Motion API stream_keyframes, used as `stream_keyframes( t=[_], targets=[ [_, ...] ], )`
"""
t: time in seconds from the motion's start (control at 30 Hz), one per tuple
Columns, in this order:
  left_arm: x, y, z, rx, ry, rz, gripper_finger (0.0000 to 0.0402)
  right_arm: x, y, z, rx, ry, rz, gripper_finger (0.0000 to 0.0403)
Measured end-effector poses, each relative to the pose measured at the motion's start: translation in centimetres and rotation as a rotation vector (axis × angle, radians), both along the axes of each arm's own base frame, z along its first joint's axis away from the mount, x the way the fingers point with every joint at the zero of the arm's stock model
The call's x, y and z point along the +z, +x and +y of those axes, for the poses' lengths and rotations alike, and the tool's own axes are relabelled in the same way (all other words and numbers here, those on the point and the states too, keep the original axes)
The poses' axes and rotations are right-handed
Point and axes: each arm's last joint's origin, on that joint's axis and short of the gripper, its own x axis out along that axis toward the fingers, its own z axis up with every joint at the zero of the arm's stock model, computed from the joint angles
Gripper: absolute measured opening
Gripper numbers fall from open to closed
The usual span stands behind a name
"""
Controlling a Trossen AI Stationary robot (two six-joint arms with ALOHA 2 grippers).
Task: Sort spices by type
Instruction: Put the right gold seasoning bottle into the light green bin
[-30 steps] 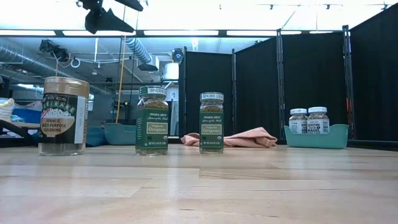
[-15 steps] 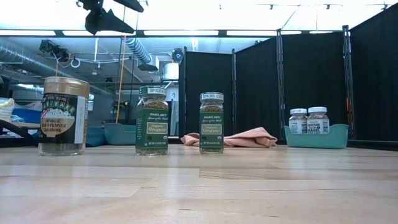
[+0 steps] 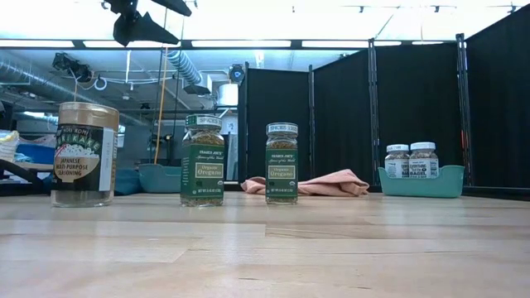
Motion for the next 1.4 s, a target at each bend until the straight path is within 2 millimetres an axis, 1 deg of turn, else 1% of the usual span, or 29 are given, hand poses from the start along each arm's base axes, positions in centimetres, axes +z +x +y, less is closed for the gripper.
stream_keyframes(
  t=[0.47,0.77,1.17,1.4],
  targets=[
    [-0.01,0.0,0.0,-0.002,0.004,0.003,0.0363,-0.07,0.02,-0.02,-0.002,0.0,0.014,0.0285],
    [-0.02,-0.01,0.0,-0.002,0.005,0.005,0.0363,-0.09,0.03,0.07,0.001,0.013,0.023,0.0309],
    [-0.03,-0.01,0.0,-0.003,0.007,0.007,0.0363,-0.1,0.03,0.13,0.013,0.014,0.032,0.031],
    [-0.02,-0.01,0.0,-0.003,0.007,0.006,0.0363,0.76,-0.08,0.0,-0.017,0.082,0.031,0.032]
  ],
)
